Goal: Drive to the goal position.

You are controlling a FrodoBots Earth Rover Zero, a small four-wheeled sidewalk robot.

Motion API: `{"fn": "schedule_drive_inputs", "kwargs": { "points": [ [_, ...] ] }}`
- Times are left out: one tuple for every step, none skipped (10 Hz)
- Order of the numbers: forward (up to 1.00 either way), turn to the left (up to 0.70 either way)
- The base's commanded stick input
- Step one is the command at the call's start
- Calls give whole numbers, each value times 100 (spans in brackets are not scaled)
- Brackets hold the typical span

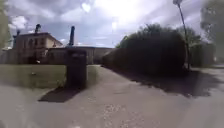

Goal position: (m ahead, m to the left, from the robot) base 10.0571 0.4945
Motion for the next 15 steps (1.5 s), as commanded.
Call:
{"fn": "schedule_drive_inputs", "kwargs": {
  "points": [
    [100,2],
    [100,2],
    [99,2],
    [85,2],
    [85,2],
    [85,-32],
    [85,-32],
    [85,-8],
    [85,3],
    [78,3],
    [70,3],
    [70,3],
    [70,3],
    [70,3],
    [70,3]
  ]
}}
